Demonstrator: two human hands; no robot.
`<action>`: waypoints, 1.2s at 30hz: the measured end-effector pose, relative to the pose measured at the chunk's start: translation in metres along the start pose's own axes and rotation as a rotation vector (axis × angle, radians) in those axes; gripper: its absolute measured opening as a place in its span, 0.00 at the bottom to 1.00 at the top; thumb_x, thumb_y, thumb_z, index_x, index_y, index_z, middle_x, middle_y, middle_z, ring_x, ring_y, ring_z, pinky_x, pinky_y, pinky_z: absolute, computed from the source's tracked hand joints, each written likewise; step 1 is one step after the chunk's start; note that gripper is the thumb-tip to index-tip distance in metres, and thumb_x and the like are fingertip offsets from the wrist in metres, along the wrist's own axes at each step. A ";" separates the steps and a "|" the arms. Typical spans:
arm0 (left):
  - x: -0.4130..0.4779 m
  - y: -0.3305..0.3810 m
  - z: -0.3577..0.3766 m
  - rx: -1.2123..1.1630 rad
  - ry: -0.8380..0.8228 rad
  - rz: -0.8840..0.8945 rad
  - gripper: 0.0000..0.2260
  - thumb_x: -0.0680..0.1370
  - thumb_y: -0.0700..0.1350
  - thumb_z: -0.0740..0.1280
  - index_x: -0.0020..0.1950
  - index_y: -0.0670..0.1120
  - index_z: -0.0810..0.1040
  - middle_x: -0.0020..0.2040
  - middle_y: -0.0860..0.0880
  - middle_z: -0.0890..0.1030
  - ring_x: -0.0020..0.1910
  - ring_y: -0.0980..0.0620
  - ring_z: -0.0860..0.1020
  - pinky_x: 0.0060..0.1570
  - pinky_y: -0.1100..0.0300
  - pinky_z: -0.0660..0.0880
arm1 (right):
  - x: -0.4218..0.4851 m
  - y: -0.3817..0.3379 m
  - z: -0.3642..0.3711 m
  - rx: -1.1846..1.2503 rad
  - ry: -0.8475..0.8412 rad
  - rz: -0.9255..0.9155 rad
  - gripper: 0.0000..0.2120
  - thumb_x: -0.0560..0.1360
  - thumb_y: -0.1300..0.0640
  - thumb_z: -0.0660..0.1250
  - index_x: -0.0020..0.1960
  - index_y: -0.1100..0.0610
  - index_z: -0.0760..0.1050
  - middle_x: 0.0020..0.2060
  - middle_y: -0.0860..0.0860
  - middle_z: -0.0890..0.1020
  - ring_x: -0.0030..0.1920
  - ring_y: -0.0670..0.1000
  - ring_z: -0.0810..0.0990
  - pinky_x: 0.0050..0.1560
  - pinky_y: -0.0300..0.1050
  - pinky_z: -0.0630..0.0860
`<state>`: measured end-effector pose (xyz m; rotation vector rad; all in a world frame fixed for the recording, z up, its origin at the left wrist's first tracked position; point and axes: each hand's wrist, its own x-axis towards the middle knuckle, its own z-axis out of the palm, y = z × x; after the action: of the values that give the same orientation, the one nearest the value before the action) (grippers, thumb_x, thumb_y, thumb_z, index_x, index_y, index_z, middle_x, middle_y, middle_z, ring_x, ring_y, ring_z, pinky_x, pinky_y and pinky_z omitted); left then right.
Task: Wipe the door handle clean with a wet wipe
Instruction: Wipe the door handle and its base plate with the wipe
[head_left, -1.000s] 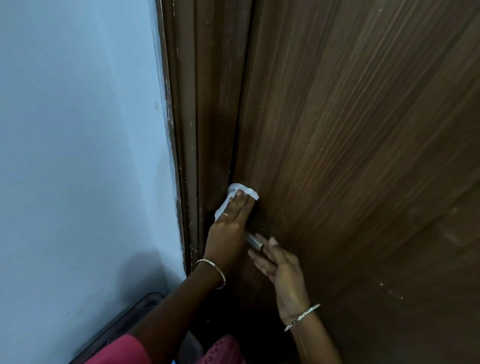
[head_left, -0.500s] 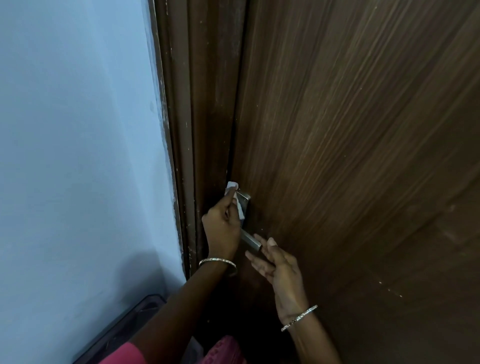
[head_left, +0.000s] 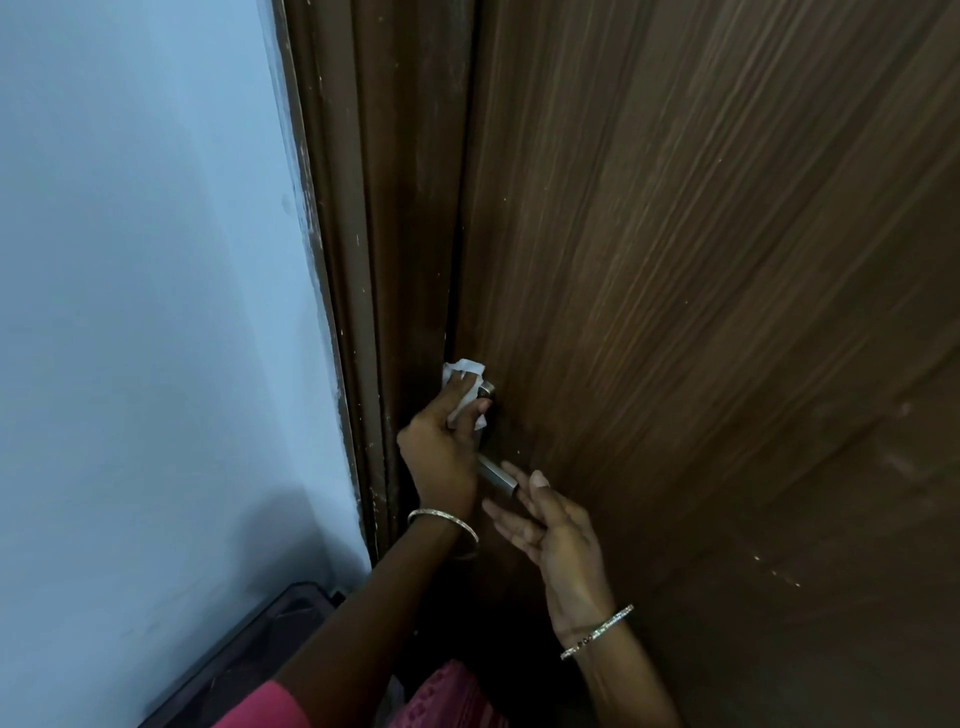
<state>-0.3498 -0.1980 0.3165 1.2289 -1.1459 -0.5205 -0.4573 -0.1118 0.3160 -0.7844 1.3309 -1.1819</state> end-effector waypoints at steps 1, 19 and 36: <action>0.004 -0.001 -0.003 -0.008 -0.009 -0.023 0.15 0.73 0.38 0.73 0.60 0.43 0.82 0.58 0.48 0.83 0.55 0.62 0.80 0.57 0.70 0.75 | 0.000 0.000 0.000 0.003 0.000 -0.001 0.17 0.83 0.49 0.58 0.63 0.54 0.81 0.63 0.47 0.82 0.55 0.52 0.86 0.66 0.52 0.75; 0.007 -0.034 -0.014 0.247 -0.117 -0.126 0.19 0.82 0.51 0.60 0.33 0.46 0.76 0.24 0.55 0.70 0.22 0.60 0.69 0.25 0.67 0.60 | -0.002 0.001 0.001 0.009 -0.018 -0.031 0.17 0.83 0.48 0.58 0.62 0.52 0.81 0.64 0.48 0.81 0.54 0.51 0.87 0.59 0.46 0.77; -0.027 -0.013 0.014 0.484 -0.107 0.154 0.22 0.82 0.47 0.52 0.73 0.38 0.68 0.67 0.37 0.75 0.66 0.38 0.74 0.74 0.50 0.61 | 0.000 0.003 0.002 0.039 0.015 -0.031 0.17 0.84 0.51 0.57 0.60 0.53 0.82 0.55 0.47 0.87 0.54 0.52 0.86 0.49 0.39 0.81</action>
<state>-0.3694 -0.1860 0.2924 1.5195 -1.5001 -0.1958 -0.4551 -0.1113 0.3133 -0.7717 1.3086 -1.2365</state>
